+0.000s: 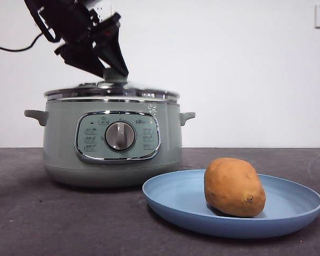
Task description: Take the potato out from the steamer,put the potato on the plate,close the lid
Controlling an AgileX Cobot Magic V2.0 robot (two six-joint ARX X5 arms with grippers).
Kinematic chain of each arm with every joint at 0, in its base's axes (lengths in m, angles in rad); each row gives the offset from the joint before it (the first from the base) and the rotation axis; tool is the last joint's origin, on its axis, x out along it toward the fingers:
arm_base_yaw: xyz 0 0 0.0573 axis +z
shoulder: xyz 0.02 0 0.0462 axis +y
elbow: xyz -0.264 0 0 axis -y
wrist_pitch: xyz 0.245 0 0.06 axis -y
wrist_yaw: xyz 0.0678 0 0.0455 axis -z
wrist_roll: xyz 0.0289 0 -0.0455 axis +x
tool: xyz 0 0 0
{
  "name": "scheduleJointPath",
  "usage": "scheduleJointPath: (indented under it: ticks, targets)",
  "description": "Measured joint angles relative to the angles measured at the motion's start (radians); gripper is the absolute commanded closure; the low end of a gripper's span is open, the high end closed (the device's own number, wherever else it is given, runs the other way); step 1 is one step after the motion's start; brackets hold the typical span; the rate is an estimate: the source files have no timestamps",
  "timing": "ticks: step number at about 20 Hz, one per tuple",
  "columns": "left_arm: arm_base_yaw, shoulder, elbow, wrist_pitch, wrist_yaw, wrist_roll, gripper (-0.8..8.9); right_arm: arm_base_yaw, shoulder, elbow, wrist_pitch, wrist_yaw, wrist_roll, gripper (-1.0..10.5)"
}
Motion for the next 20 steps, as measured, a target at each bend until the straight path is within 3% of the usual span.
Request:
scheduleJointPath:
  ticks: [17, 18, 20]
  targets:
    - [-0.013, 0.025, 0.01, 0.015, -0.026, 0.015, 8.09, 0.0, 0.0, 0.0, -0.003, 0.0, 0.0, 3.5]
    - [-0.016, 0.029, 0.015, 0.013, -0.027, 0.015, 7.74, 0.0, 0.0, 0.0, -0.003, -0.001, 0.0, 3.5]
    - [-0.019, 0.032, 0.02, 0.006, -0.032, 0.015, 5.8, 0.0, 0.0, 0.0, -0.003, -0.002, 0.0, 3.5]
